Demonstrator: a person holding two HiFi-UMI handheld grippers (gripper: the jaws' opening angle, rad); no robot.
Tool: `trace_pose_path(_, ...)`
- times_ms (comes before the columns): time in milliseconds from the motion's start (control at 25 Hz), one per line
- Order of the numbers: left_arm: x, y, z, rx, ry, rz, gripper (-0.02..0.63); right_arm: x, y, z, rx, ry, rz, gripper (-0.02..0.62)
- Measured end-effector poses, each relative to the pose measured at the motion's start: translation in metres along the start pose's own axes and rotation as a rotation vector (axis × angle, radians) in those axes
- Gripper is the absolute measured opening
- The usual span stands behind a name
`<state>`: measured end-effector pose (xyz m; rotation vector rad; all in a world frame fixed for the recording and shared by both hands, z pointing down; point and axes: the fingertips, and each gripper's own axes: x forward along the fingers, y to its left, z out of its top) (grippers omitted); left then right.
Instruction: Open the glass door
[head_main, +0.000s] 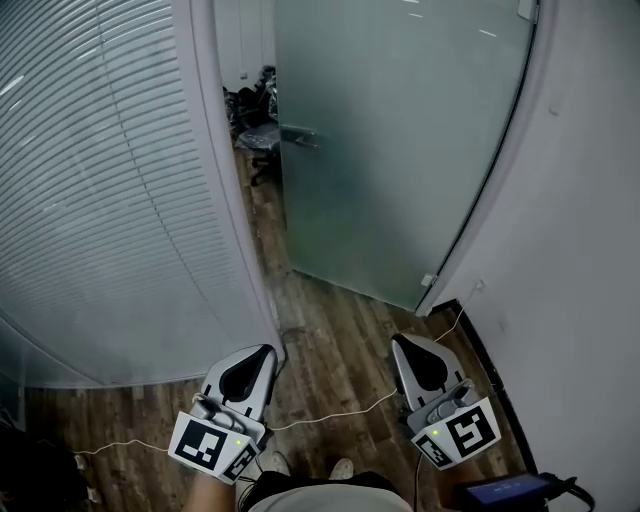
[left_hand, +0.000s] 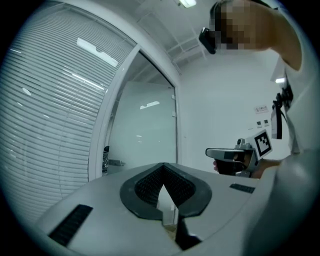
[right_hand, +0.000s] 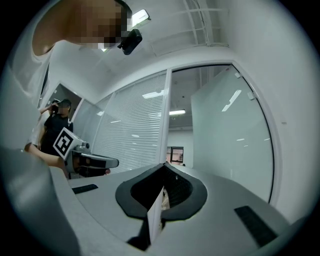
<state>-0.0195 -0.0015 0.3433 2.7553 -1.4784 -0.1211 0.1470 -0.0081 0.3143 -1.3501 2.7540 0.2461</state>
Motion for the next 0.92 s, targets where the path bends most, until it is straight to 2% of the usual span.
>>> trace_pose_path(200, -0.010, 0.011, 0.007, 0.013, -0.008, -0.035, -0.002, 0.011, 0.014, 0.007, -0.012, 0.003, -0.033, 0.000)
trace_pose_path(520, -0.030, 0.052, 0.015, -0.028, -0.030, -0.059, -0.002, 0.037, 0.047, 0.016, -0.039, 0.004, -0.071, 0.000)
trace_pose_path(920, -0.032, 0.049, 0.011, -0.023, -0.033, -0.077, -0.002, 0.031, 0.050, 0.011, -0.051, 0.015, -0.088, 0.000)
